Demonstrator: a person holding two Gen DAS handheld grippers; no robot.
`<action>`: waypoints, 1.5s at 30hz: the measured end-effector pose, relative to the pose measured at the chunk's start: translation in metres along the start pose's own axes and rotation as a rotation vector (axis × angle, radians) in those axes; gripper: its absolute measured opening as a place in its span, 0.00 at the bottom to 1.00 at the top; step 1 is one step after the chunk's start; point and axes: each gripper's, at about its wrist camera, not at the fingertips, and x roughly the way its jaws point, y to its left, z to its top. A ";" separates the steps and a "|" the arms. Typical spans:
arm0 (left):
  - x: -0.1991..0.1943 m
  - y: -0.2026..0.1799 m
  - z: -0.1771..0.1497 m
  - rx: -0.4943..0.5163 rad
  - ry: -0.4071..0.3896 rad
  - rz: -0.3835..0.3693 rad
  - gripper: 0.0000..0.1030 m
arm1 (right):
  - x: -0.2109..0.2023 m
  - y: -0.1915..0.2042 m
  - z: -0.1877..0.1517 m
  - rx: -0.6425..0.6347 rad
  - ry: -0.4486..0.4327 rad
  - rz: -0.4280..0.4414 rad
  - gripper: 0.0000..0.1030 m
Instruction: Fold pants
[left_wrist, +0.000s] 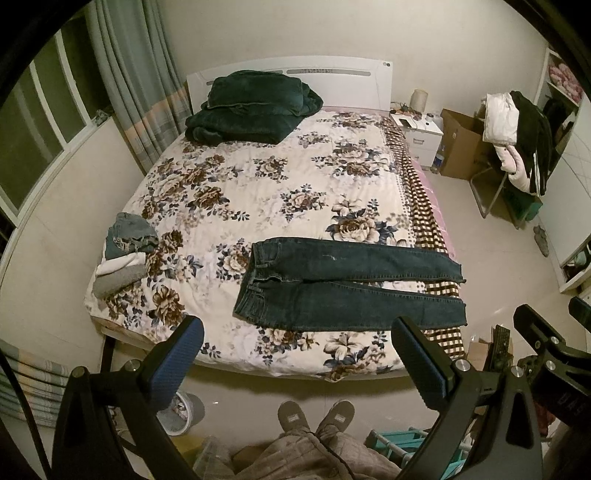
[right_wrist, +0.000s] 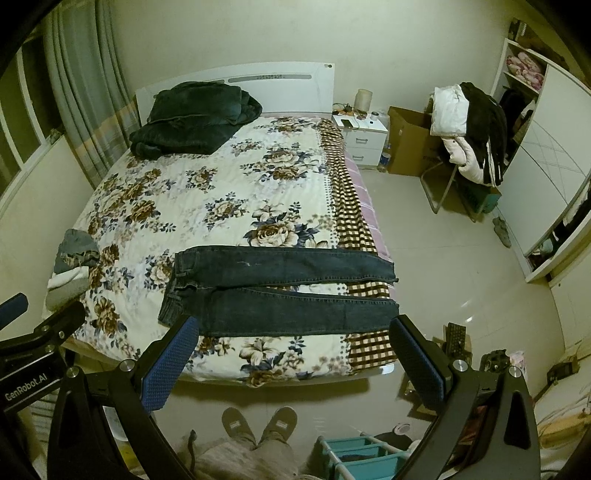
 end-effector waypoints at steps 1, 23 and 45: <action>-0.001 0.000 0.000 0.001 0.000 0.000 1.00 | 0.000 0.000 0.000 0.000 0.000 -0.001 1.00; 0.000 0.000 0.000 0.000 -0.002 -0.002 1.00 | 0.002 0.000 0.003 -0.003 0.002 -0.006 1.00; 0.056 -0.004 0.047 0.010 -0.021 0.014 1.00 | 0.046 0.002 0.008 0.067 0.028 -0.039 1.00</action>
